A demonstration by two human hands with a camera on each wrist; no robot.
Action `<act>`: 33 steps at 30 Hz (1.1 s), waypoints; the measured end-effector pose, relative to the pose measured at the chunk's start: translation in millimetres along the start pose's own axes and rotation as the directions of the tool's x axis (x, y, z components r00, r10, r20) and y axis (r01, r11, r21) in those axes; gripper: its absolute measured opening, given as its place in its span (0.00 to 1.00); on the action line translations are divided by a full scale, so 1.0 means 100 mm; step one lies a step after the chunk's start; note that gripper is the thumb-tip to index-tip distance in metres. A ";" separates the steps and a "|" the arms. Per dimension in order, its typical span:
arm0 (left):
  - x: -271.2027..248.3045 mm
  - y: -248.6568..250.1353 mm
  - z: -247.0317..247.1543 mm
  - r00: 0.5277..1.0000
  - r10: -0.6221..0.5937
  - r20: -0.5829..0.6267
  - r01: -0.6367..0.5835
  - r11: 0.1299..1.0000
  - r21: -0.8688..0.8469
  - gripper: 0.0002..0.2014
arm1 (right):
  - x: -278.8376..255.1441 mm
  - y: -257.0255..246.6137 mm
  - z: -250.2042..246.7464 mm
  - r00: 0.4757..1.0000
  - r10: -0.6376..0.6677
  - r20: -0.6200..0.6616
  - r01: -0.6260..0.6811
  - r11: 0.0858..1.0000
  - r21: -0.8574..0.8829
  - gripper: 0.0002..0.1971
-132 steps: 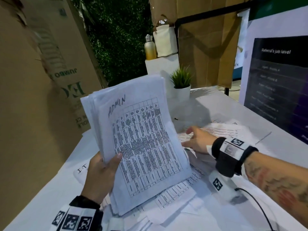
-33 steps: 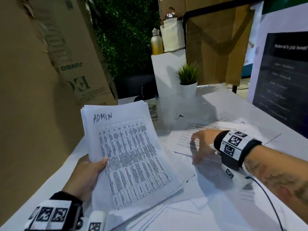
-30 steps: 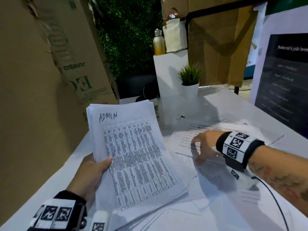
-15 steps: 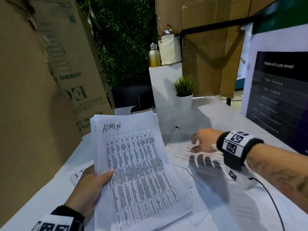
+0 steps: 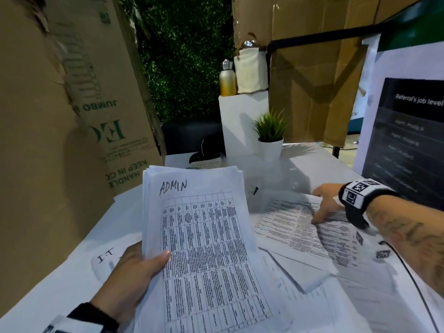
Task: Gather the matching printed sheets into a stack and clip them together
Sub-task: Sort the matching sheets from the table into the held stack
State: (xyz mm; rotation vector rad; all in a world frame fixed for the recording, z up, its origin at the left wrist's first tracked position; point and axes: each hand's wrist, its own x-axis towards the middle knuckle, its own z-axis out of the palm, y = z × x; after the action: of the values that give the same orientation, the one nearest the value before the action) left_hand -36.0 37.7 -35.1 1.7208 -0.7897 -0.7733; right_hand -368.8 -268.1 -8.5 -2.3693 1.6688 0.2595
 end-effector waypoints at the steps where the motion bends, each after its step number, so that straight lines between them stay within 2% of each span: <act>1: 0.00 0.00 0.00 1.000 -0.004 -0.005 0.004 1.000 -0.008 0.13 | 0.01 0.02 -0.03 0.998 -0.046 -0.052 0.046 0.999 0.003 0.18; 4: -0.04 0.02 0.00 0.999 0.022 -0.037 -0.023 0.999 -0.040 0.11 | -0.08 0.12 -0.28 0.977 -0.172 -0.127 0.178 0.983 0.037 0.09; 7: -0.08 0.07 0.01 0.999 0.041 -0.017 -0.042 0.996 -0.079 0.12 | -0.19 0.19 -0.64 0.971 -0.239 -0.026 0.239 0.971 0.014 0.03; 10: -0.05 0.09 -0.02 0.998 0.054 0.013 -0.052 0.993 -0.102 0.20 | -0.21 0.08 -0.82 0.979 -0.191 0.068 0.199 0.970 -0.140 0.06; 12: -0.01 0.10 -0.03 0.998 0.057 0.029 -0.054 0.994 -0.093 0.26 | -0.16 -0.11 -0.76 0.983 -0.149 0.108 0.173 0.950 -0.262 0.04; 15: 0.04 0.11 -0.01 0.998 0.048 0.046 -0.044 0.994 -0.096 0.19 | 0.09 -0.33 -0.48 0.977 -0.154 0.151 0.203 0.890 -0.408 0.15; 18: 0.06 0.10 0.01 0.998 0.053 0.046 -0.050 0.997 -0.061 0.14 | 0.26 -0.49 -0.25 0.964 -0.190 0.186 0.251 0.883 -0.397 0.21; 25: 0.09 0.08 0.04 0.996 0.078 0.046 -0.076 0.996 -0.045 0.10 | 0.48 -0.47 -0.17 0.945 -0.256 0.205 0.308 0.907 -0.286 0.21; 28: 0.10 0.08 0.06 0.996 0.081 0.048 -0.078 0.994 -0.073 0.09 | 0.49 -0.41 -0.16 0.951 -0.272 0.147 0.302 0.920 -0.249 0.16; 29: 0.11 0.06 0.06 0.995 0.080 0.060 -0.074 0.992 -0.099 0.14 | 0.47 -0.38 -0.17 0.954 -0.279 0.110 0.298 0.925 -0.236 0.12; 32: 0.13 0.02 0.04 0.992 0.068 0.110 -0.048 0.984 -0.170 0.45 | 0.31 -0.28 -0.30 0.946 -0.321 -0.048 0.309 0.935 -0.172 0.07; 33: 0.12 0.01 0.05 0.992 0.069 0.109 -0.047 0.979 -0.198 0.47 | 0.23 -0.22 -0.36 0.938 -0.328 -0.115 0.313 0.941 -0.130 0.07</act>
State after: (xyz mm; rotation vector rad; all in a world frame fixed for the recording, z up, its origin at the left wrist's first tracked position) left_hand -33.1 24.7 -36.4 1.4827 -0.8111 -0.8862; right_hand -340.1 -292.0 21.4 -2.7496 1.3158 0.1366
